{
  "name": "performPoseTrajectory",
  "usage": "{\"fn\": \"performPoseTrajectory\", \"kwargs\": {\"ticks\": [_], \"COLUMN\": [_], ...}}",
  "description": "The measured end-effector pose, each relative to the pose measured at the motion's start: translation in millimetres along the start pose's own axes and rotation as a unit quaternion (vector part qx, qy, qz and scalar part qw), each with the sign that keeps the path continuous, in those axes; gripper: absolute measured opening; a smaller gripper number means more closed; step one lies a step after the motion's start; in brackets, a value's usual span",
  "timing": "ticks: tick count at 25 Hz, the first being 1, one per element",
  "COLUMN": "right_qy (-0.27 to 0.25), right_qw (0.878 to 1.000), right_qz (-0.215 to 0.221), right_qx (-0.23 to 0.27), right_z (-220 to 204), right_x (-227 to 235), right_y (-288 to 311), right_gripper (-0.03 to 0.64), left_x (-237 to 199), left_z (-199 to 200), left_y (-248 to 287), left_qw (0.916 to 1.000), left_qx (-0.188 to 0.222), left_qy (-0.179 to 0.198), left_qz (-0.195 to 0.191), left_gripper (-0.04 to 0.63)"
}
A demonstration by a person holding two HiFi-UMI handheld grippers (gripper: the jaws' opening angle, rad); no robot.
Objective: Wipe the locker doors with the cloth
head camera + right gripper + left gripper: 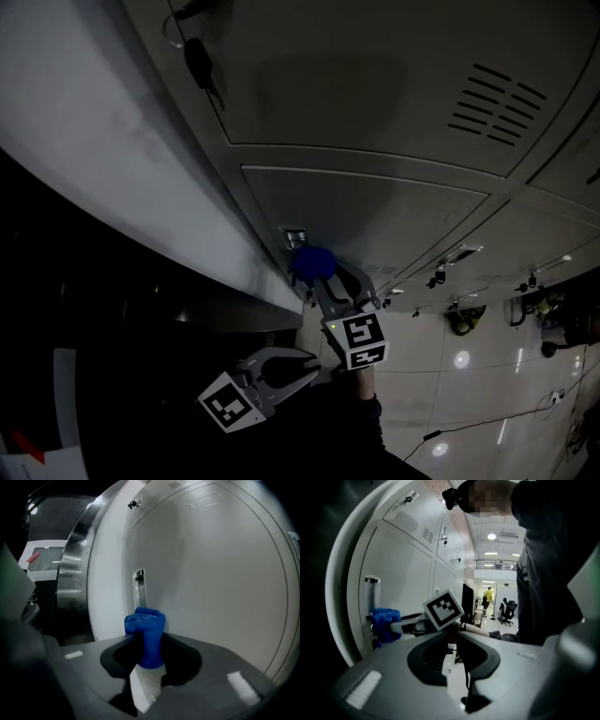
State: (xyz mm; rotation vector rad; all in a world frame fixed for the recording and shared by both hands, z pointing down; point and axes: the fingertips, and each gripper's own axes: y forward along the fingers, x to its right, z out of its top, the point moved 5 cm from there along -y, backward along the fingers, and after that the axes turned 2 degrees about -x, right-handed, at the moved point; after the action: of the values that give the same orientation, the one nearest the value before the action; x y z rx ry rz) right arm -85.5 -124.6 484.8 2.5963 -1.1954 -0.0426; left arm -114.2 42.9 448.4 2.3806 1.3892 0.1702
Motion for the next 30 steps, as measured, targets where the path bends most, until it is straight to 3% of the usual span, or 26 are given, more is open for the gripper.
{"fn": "performPoseTrajectory", "kwargs": {"ticks": [11,30], "right_qy": [-0.009,-0.013], "right_qw": [1.000,0.996], "right_qz": [-0.024,-0.085], "right_qx": [0.002,-0.021], "right_z": [-10,-31], "right_x": [28,121], "right_y": [-21,-110], "right_gripper": [0.127,0.123], "left_x": [5,63], "left_z": [4,45], "left_y": [22,113], "left_qw": [0.9998,0.9999], "left_qx": [-0.014,-0.008], "left_qy": [-0.006,-0.006], "left_qz": [-0.009,-0.007], "left_gripper": [0.054,0.054]}}
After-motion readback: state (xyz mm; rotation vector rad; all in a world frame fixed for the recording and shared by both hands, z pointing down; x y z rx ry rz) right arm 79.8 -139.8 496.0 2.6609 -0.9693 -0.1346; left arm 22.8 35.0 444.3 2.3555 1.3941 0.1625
